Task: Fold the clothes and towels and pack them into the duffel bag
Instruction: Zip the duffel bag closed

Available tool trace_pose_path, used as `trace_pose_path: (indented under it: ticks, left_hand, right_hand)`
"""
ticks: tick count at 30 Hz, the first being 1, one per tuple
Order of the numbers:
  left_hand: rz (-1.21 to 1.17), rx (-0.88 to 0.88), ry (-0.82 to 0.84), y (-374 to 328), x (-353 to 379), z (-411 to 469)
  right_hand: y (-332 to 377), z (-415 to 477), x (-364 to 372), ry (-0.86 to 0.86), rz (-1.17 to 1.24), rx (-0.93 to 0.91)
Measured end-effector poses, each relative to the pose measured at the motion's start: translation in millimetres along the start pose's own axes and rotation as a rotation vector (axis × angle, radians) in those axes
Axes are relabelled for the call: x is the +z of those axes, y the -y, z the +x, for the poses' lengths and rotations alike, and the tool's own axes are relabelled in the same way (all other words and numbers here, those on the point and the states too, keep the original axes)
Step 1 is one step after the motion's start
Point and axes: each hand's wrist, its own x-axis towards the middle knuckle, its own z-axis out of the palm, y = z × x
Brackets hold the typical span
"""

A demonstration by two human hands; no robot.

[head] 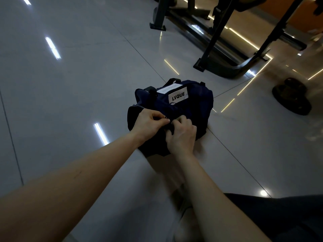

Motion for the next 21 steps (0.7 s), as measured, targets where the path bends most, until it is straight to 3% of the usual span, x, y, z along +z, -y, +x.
trace_pose_path:
  ticks: [3, 8, 13, 18, 21]
  left_hand:
    - [-0.082, -0.037, -0.069, -4.0, 1.1, -0.5]
    - [-0.385, -0.253, -0.289, 0.2, -13.8, 16.6]
    - [-0.516, -0.452, -0.365, 11.2, -38.4, 32.5]
    - [-0.389, -0.381, -0.301, 4.5, -44.4, 42.0]
    - [-0.386, -0.345, -0.247, -1.5, -42.8, 43.4]
  right_hand:
    - [3.2, 4.2, -3.6, -0.051, 0.053, 0.003]
    - [-6.4, 11.2, -8.6, -0.035, 0.111, 0.093]
    - [-4.0, 10.4, -13.4, 0.187, 0.138, 0.135]
    - [20.6, 36.8, -23.7, -0.096, 0.072, -0.120]
    - [35.8, 63.6, -29.1, 0.019, -0.138, -0.254]
